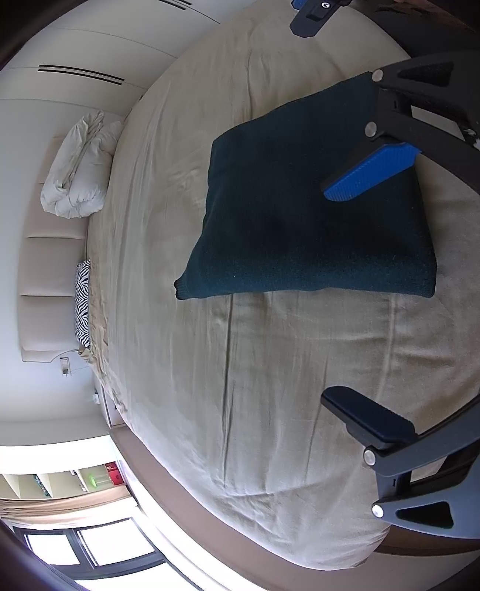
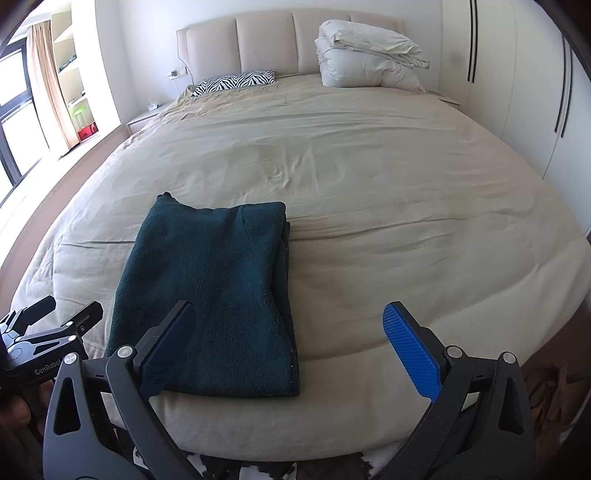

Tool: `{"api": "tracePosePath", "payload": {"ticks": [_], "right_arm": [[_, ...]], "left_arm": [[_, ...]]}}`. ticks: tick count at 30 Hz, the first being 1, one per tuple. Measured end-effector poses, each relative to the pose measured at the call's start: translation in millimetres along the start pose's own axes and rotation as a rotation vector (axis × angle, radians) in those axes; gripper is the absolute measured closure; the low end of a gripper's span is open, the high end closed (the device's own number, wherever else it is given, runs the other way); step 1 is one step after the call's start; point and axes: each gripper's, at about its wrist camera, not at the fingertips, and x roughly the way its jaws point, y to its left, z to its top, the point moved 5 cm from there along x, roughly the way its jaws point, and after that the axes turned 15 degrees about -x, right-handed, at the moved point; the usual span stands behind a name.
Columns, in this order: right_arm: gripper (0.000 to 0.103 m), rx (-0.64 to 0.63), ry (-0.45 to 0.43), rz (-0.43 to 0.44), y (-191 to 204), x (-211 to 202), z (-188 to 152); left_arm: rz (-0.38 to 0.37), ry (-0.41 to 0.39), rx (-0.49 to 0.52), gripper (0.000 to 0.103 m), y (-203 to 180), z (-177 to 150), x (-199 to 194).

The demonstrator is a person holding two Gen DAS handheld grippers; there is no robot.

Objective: Fold small clothes

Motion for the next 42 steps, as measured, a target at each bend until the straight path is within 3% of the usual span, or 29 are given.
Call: {"api": "tracePosePath", "payload": {"ticks": [18,32,42], "right_arm": [[0.0,-0.004,0.009,-0.013,-7,5,-1],[0.0,-0.037,0.034,-0.111,-16,11,-6],[0.0,-0.035,0.04,-0.109,-15,12,-8]], "left_arm": [[-0.001,0.003,0.0,0.0,0,0,0],[0.001,0.001,-0.004,0.0,-1,-2,0],[0.005,0.0,-0.006,0.0,-2,-3,-1]]}}
